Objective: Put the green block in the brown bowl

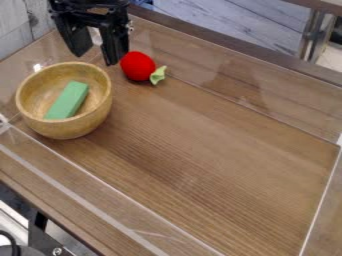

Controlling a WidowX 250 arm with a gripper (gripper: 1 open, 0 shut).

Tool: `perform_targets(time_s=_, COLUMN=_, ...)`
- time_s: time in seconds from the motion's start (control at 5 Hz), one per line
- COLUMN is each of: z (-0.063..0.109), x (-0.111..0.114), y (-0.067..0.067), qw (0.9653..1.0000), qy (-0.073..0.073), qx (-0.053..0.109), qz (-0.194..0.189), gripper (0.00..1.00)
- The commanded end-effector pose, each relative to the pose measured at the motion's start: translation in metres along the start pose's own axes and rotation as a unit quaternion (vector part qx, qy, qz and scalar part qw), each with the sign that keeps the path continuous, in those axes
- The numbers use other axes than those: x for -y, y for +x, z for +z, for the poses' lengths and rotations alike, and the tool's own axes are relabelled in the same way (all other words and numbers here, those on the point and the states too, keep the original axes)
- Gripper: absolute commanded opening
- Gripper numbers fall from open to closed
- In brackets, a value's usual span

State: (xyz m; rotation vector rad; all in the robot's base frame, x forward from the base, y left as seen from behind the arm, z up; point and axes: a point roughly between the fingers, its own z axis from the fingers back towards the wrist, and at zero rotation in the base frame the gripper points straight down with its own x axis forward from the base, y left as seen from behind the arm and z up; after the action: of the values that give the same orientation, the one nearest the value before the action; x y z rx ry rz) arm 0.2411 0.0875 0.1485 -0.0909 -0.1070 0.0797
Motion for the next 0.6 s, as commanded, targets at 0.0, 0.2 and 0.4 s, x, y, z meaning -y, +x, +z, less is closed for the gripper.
perform_targets(time_s=0.0, z=0.006, x=0.000, y=0.018, qw=0.9995, qy=0.008, qx=0.028, qz=0.011, gripper=1.00)
perform_targets(time_s=0.2, z=0.001, x=0.004, y=0.032, qw=0.9989, qy=0.007, qx=0.041, qz=0.020, gripper=1.00)
perform_targets(time_s=0.4, z=-0.013, x=0.015, y=0.046, qw=0.9986, qy=0.007, qx=0.052, qz=0.012, gripper=1.00)
